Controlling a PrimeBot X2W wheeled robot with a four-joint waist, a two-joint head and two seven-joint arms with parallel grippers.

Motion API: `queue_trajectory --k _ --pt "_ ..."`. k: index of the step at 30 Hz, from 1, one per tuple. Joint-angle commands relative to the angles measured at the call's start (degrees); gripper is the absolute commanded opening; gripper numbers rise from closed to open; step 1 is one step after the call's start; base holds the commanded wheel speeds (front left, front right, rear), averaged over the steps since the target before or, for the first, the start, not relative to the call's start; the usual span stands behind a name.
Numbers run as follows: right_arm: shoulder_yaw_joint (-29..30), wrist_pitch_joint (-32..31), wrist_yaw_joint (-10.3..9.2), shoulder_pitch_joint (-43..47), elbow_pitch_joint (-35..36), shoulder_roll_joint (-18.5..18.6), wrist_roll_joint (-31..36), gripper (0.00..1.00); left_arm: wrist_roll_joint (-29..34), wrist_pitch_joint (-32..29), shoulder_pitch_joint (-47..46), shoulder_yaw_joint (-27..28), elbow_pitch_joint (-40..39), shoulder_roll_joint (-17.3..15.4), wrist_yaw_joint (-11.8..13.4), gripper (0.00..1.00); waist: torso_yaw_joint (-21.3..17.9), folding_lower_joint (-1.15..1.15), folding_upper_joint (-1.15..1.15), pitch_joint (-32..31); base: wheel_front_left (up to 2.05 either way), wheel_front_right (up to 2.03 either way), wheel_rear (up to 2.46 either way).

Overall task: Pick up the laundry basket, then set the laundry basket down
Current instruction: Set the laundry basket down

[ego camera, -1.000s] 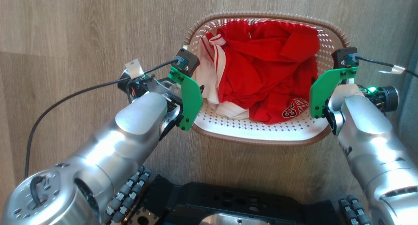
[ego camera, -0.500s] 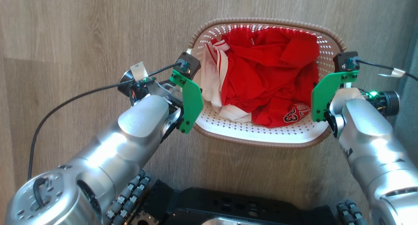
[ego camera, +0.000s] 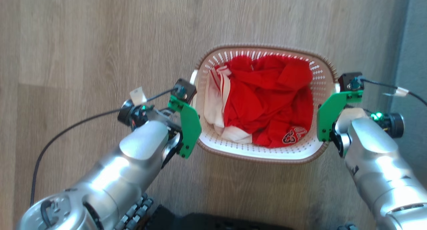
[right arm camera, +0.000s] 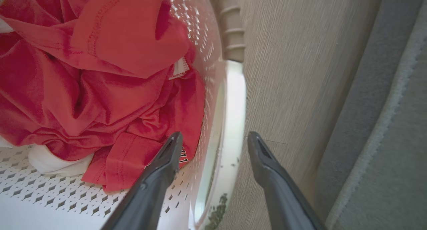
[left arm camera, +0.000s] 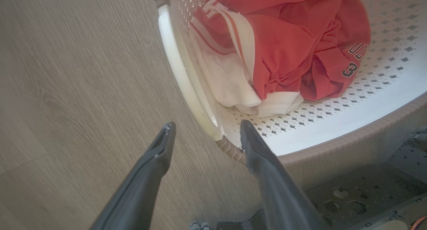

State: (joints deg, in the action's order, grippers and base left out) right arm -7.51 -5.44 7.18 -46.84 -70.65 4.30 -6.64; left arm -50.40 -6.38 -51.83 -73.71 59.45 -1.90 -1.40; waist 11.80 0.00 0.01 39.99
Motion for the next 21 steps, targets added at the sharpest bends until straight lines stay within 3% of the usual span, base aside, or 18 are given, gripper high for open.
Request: queue_trajectory --k 1,6,12,21 --pt "-1.9 0.1 0.31 2.9 0.6 -1.4 -1.6 1.0 -0.6 1.1 1.6 0.4 0.3 -1.0 0.6 1.0 -0.6 0.0 -0.01 -3.6 0.0 0.0 0.0" --pt "-6.2 -0.4 0.31 6.0 2.3 -1.4 -8.5 1.0 -4.2 5.4 4.4 1.7 1.5 -1.0 1.7 1.0 -0.8 0.0 -0.01 -9.4 0.0 0.0 0.0" --pt "-9.4 3.3 0.31 8.9 5.7 -1.4 -14.1 1.0 -5.4 10.5 6.2 1.7 3.2 -1.0 1.9 1.0 -1.4 0.0 -0.01 -15.3 0.0 0.0 0.0" --pt "-11.8 14.6 0.31 10.7 10.0 -1.4 -21.2 1.0 -6.3 20.6 6.4 4.0 6.5 -1.0 2.5 1.0 -2.8 0.0 -0.01 -25.0 0.0 0.0 0.0"
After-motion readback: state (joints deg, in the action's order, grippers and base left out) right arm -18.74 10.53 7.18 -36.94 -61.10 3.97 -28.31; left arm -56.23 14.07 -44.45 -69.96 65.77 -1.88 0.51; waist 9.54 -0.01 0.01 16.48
